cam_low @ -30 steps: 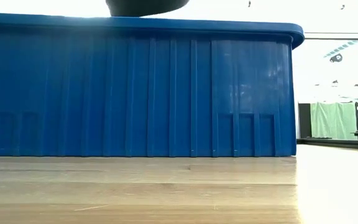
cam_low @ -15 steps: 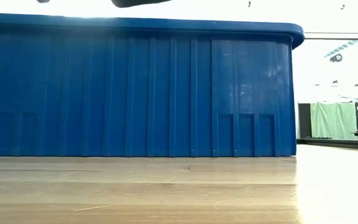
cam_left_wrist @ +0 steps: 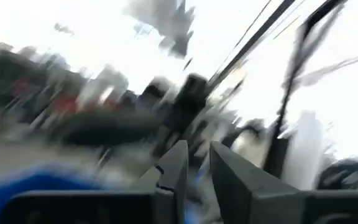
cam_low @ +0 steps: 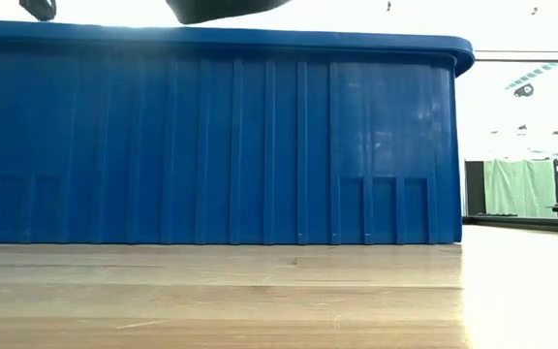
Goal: Pick and place slides into bin
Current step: Put the black slide into the blue bin
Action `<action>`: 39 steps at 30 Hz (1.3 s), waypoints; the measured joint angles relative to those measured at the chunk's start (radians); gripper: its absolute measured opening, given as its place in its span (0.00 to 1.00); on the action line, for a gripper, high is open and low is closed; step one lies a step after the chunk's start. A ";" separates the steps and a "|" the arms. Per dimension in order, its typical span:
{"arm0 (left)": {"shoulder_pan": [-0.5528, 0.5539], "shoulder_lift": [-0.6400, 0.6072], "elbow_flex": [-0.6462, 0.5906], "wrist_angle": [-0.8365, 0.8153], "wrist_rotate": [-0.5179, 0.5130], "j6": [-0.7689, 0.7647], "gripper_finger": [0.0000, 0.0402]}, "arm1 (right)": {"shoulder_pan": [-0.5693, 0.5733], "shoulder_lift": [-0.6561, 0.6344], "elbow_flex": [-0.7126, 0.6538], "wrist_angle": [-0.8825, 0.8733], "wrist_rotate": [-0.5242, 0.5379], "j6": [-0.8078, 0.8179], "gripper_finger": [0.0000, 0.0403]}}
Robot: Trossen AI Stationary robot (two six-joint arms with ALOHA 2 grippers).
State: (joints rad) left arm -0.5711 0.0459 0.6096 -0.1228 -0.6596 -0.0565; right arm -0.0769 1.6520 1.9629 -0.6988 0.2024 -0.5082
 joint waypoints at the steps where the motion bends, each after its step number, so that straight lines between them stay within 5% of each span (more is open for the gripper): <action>1: 0.000 -0.005 -0.001 0.059 0.055 0.033 0.12 | 0.000 0.000 -0.007 0.004 0.000 -0.004 0.07; 6: 0.000 0.015 -0.022 0.263 0.385 0.099 0.01 | 0.000 0.000 -0.056 0.054 0.000 0.000 0.07; 15: 0.007 0.480 0.006 0.570 0.377 0.210 0.00 | -0.014 -0.003 -0.104 0.112 0.000 0.034 0.07; 19: 0.064 0.610 0.092 0.518 0.231 0.273 0.00 | -0.019 -0.015 -0.104 0.116 0.008 0.037 0.07; 23: 0.240 0.656 0.135 0.268 0.258 0.105 0.00 | -0.022 -0.026 -0.105 0.118 0.008 0.038 0.07; 29: 0.548 0.690 0.135 0.288 0.594 0.009 0.00 | -0.022 -0.054 -0.103 0.115 0.008 0.044 0.07; 39: 0.598 0.557 0.136 0.278 0.598 -0.192 0.00 | -0.007 -0.059 -0.113 0.110 -0.009 -0.102 0.07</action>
State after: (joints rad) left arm 0.0270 0.6024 0.7452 0.1556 -0.0615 -0.2485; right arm -0.0842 1.5928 1.8499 -0.5889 0.1929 -0.6104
